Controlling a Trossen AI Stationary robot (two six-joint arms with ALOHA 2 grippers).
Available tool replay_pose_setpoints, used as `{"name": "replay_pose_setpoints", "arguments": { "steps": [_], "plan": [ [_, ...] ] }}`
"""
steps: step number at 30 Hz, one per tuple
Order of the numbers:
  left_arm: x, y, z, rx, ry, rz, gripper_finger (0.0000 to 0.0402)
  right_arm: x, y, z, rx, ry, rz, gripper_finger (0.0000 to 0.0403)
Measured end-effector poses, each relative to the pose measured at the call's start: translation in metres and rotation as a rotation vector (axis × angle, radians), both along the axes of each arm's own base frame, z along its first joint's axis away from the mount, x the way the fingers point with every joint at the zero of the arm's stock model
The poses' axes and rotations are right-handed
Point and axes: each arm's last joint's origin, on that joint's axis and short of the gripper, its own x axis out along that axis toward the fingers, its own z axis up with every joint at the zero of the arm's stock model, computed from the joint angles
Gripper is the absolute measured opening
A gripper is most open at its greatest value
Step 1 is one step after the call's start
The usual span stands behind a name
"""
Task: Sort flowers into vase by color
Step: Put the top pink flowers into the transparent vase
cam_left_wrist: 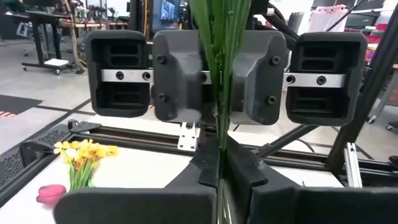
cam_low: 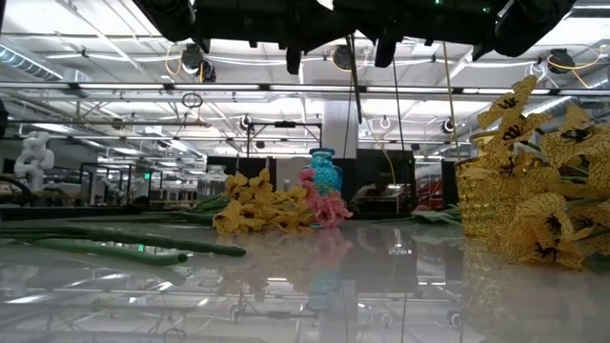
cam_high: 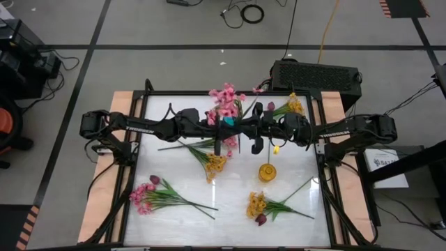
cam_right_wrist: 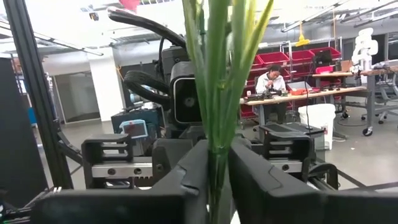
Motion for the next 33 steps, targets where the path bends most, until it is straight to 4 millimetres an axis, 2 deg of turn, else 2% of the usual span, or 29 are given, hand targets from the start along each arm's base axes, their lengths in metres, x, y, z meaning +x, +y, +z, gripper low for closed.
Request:
{"name": "replay_pose_setpoints", "arguments": {
  "steps": [5,11,16,19,24,33],
  "plan": [
    [-0.002,-0.001,0.003,0.000,0.002,-0.028,0.0011,-0.008,0.001,0.006,0.005,0.040,0.003,0.0117],
    [-0.011,-0.003,0.012,0.004,-0.004,-0.047,0.0011,-0.028,0.002,0.018,0.008,0.102,-0.016,0.0183],
    [-0.023,-0.004,0.026,0.014,-0.032,-0.045,0.0011,-0.035,0.003,0.016,0.000,0.186,-0.013,0.0221],
    [-0.028,-0.006,0.034,0.037,-0.063,-0.043,0.0011,-0.027,0.003,0.007,0.026,0.208,0.000,0.0232],
    [-0.029,-0.006,0.035,0.050,-0.067,-0.036,0.0011,-0.011,0.005,-0.006,0.057,0.207,0.082,0.0238],
    [-0.029,-0.005,0.035,0.077,-0.065,-0.029,0.0011,-0.002,0.004,-0.014,0.064,0.194,0.091,0.0238]
  ]
}}
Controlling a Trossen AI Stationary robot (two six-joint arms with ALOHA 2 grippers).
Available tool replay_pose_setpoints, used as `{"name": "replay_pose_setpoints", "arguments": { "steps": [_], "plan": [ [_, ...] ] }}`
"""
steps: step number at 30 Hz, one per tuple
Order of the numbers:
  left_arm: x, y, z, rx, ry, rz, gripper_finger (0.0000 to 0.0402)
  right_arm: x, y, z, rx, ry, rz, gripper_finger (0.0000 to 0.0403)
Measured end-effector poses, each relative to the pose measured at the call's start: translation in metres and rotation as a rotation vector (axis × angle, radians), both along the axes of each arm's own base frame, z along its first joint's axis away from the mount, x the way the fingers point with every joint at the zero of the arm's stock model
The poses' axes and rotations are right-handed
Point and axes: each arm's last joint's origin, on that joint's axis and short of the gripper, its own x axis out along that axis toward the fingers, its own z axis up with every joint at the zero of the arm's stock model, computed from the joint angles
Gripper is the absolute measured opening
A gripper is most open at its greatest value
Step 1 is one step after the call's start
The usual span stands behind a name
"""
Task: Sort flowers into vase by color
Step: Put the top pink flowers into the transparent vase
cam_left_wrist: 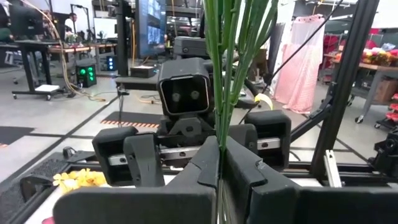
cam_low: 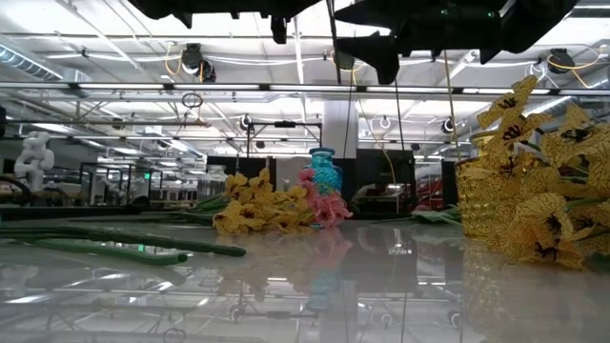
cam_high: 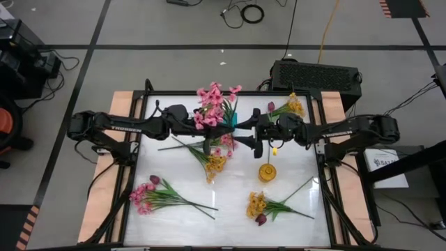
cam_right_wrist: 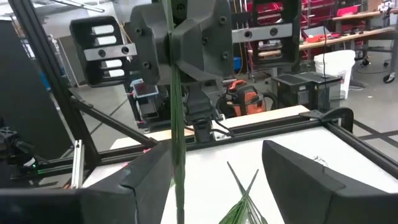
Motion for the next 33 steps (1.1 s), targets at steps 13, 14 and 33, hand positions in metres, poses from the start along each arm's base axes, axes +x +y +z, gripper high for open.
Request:
{"name": "replay_pose_setpoints", "arguments": {
  "steps": [13,14,33],
  "plan": [
    [0.000,0.001,-0.005,0.025,0.050,0.032,0.0011,0.004,0.001,-0.002,-0.017,-0.001,0.054,0.0227],
    [0.000,0.001,-0.003,0.026,0.033,0.032,0.0011,0.005,0.000,-0.001,-0.018,-0.007,0.054,0.0219],
    [0.000,0.000,-0.002,0.024,0.026,0.032,0.0012,0.016,-0.001,-0.002,-0.024,0.027,0.049,0.0015]
  ]
}}
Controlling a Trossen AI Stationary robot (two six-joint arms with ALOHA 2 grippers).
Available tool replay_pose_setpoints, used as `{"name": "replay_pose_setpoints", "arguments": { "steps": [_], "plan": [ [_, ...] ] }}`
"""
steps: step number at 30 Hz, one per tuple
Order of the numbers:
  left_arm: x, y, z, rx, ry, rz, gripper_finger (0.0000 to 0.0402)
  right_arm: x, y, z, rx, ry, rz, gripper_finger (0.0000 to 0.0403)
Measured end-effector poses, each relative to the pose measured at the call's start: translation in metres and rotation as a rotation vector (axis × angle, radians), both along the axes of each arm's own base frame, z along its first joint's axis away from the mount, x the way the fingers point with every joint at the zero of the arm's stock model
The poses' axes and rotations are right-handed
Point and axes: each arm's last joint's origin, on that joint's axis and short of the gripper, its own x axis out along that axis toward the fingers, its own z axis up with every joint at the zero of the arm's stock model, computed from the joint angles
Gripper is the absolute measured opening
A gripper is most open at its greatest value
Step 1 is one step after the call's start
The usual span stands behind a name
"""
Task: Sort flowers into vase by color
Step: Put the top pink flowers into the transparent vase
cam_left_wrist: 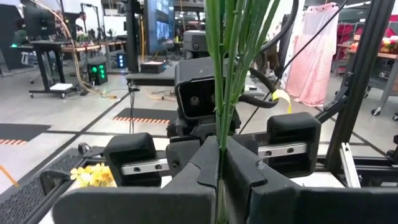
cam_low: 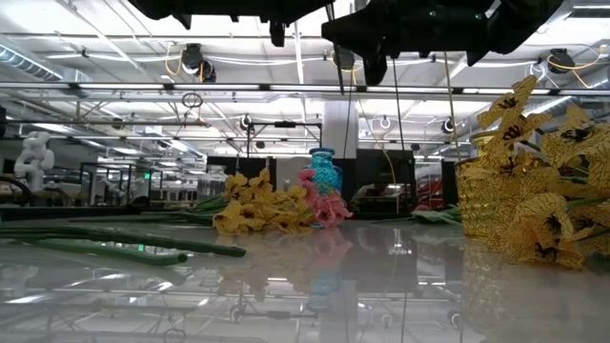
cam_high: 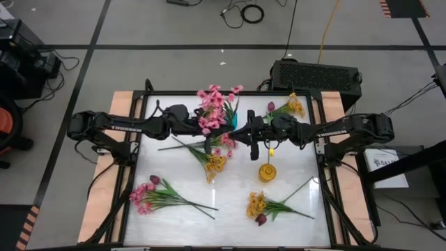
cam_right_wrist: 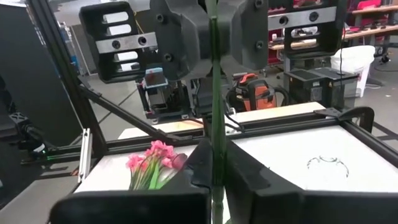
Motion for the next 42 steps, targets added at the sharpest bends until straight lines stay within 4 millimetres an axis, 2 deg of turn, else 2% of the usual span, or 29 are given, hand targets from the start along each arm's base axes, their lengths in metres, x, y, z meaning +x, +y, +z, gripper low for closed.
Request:
{"name": "replay_pose_setpoints", "arguments": {
  "steps": [5,11,15,24,33,42],
  "plan": [
    [-0.003,0.000,0.000,-0.002,0.023,0.000,0.0050,0.000,0.000,-0.002,0.002,0.023,-0.003,0.0010],
    [-0.018,0.007,0.020,0.005,-0.041,0.023,0.0119,0.000,-0.002,-0.004,0.005,0.043,-0.014,0.0006],
    [-0.024,0.012,0.027,0.009,-0.064,0.056,0.0142,-0.001,-0.005,-0.005,0.007,0.053,-0.023,0.0006],
    [-0.025,0.017,0.032,0.022,-0.116,0.088,0.0146,-0.001,-0.008,-0.005,0.002,0.058,-0.031,0.0006],
    [-0.025,0.032,0.028,-0.029,-0.096,0.133,0.0146,-0.001,-0.008,-0.006,-0.015,0.058,-0.030,0.0006],
    [-0.023,0.033,0.025,-0.085,-0.085,0.050,0.0146,-0.001,-0.008,-0.006,-0.029,0.058,-0.038,0.0006]
  ]
}}
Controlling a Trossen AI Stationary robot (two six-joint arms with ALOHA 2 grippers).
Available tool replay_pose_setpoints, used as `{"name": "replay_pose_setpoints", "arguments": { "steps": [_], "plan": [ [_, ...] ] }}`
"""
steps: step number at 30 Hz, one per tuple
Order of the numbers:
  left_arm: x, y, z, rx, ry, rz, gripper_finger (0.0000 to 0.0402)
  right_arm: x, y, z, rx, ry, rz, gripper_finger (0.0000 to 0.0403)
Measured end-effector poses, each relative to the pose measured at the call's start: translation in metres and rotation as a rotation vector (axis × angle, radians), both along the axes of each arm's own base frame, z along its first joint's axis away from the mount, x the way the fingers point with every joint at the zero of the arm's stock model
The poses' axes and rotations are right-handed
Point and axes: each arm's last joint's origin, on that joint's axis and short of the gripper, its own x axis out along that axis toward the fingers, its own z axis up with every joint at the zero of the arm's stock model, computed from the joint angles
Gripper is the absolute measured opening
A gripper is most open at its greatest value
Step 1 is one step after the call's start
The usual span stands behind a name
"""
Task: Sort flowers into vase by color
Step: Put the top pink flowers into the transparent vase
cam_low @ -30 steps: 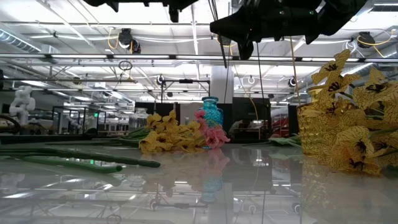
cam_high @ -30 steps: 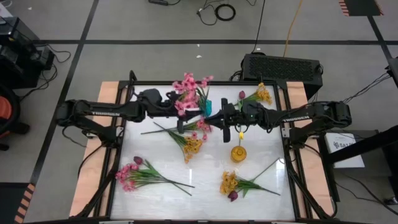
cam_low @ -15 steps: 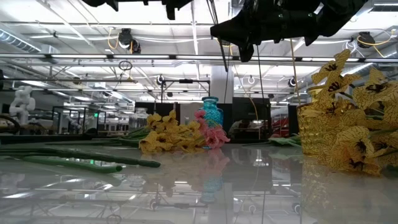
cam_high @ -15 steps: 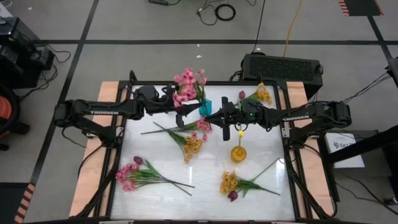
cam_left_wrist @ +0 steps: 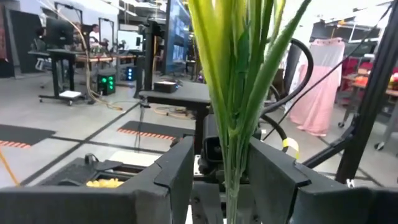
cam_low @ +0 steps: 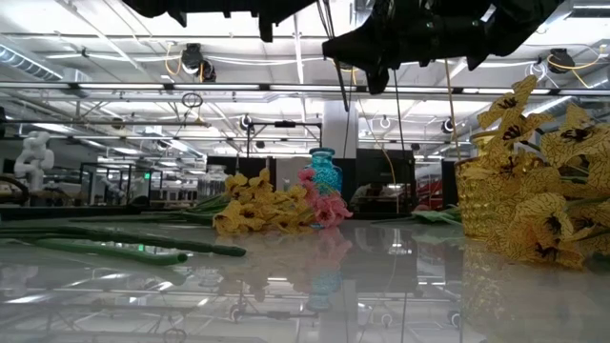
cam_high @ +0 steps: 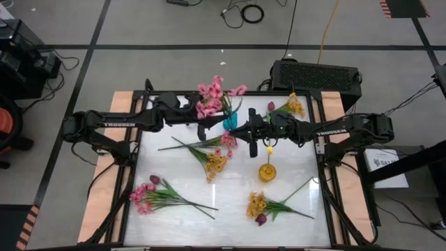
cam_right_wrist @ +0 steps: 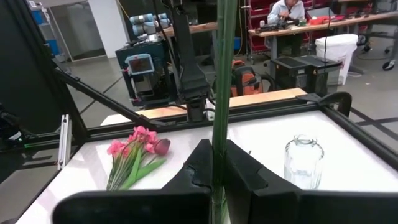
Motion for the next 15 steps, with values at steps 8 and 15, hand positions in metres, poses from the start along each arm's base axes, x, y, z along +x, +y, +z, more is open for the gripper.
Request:
{"name": "replay_pose_setpoints", "arguments": {
  "steps": [8,15],
  "plan": [
    [0.004,-0.014,-0.002,0.004,0.009,-0.037,0.0146,0.000,0.000,0.000,-0.017,0.003,-0.015,0.0006],
    [0.004,-0.017,-0.001,0.021,-0.003,-0.026,0.0187,0.000,0.000,0.000,-0.018,0.004,-0.011,0.0006]
  ]
}}
